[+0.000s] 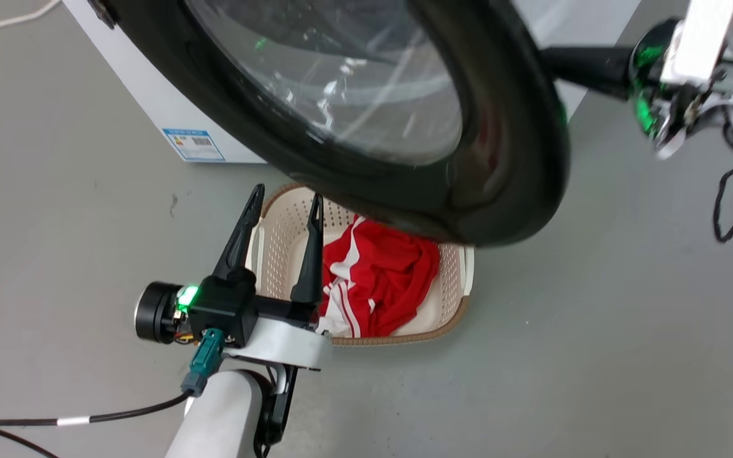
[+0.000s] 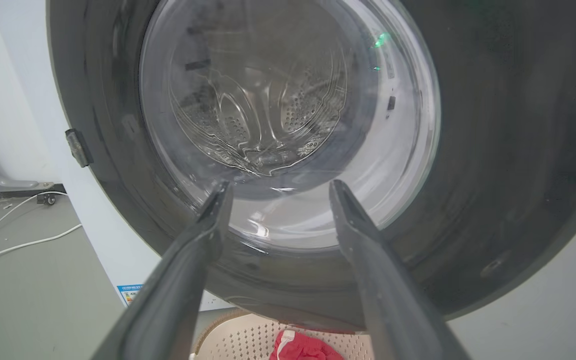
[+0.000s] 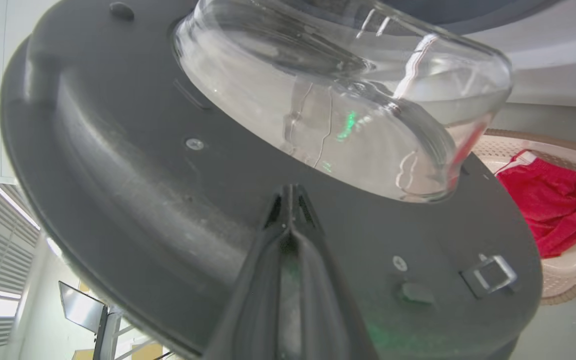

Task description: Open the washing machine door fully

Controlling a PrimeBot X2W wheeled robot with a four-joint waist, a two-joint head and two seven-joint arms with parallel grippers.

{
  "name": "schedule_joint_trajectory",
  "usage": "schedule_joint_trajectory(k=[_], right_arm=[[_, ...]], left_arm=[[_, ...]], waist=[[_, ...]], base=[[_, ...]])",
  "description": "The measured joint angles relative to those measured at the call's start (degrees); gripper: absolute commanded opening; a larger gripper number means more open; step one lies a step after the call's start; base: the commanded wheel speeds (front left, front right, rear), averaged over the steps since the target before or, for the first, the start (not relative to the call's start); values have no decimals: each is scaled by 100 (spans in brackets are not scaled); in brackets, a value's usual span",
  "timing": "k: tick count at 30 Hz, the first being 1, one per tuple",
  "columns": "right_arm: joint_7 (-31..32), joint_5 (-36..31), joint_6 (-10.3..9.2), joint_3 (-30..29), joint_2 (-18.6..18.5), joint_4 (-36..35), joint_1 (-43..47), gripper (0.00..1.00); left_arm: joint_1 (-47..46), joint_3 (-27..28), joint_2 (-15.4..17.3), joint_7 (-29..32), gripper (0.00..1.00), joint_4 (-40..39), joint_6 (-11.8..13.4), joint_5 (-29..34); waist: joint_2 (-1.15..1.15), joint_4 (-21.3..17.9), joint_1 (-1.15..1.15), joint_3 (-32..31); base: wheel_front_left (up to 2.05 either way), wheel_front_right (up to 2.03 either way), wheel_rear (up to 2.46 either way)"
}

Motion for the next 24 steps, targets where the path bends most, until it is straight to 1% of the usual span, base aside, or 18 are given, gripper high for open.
schedule_joint_trajectory(k=[4,12,20,24], right_arm=[[143,83,0,170,56,-285,403,0],[234,350,0,482,182,-747,1068,0],[160,697,0,746,301,-1170,1514,0],[30,775,0,904,287,-1333,1660,0]], left_arm=[[162,23,0,0,100,48,-14,-45],[420,47,0,0,100,135,-33,-124],[569,70,0,0,100,159,-40,-143],[642,114,0,0,100,162,-15,-152]], waist=[[0,15,0,-263],[0,109,0,-705],[0,234,0,-952],[0,263,0,-1015]], base=[[0,0,0],[0,0,0],[0,0,0],[0,0,0]])
